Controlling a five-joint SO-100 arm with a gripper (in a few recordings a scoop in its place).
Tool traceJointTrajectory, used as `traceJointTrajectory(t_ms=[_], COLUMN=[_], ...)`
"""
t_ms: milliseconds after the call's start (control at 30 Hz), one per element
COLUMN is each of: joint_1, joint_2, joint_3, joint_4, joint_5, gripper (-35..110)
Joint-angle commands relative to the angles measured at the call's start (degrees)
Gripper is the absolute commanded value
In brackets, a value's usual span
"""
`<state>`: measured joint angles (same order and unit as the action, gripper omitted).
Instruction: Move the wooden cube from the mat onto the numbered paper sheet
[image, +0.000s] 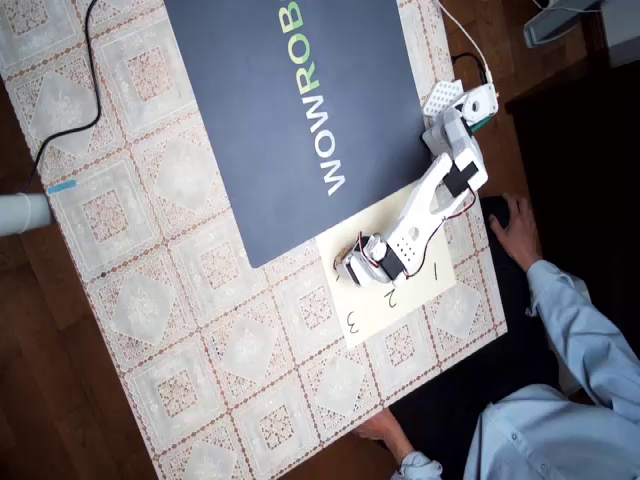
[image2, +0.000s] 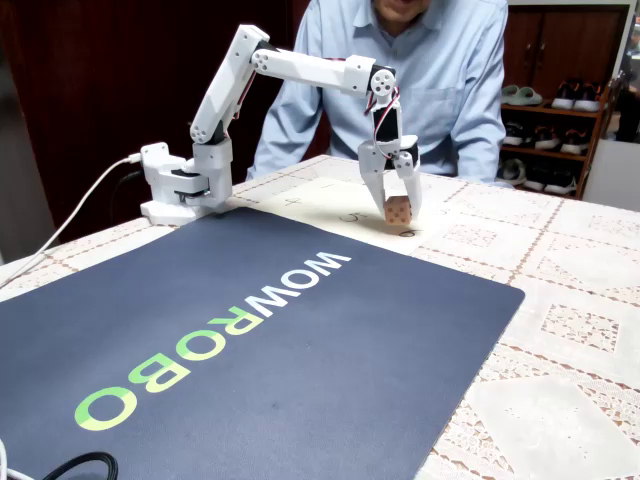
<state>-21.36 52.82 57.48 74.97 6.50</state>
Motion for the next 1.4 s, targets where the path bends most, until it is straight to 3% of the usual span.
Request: traceJointTrajectory(t_ms=[0, 433, 667, 967, 1233, 1367], joint_1=[-1.14, -0.35, -0.35, -0.09, -0.79, 0.26], joint_2=[0.0, -3.78, -3.34, -2.11, 16.79, 37.97], joint_3=[-5.36, -8.0, -8.7, -7.91, 9.67, 20.39], joint_4=[2.37, 4.22, 6.24, 6.94, 2.11, -0.7], joint_5=[1.05, -0.26, 3.08, 3.08, 2.2, -2.81], gripper=[0, 1, 22, 27, 30, 21])
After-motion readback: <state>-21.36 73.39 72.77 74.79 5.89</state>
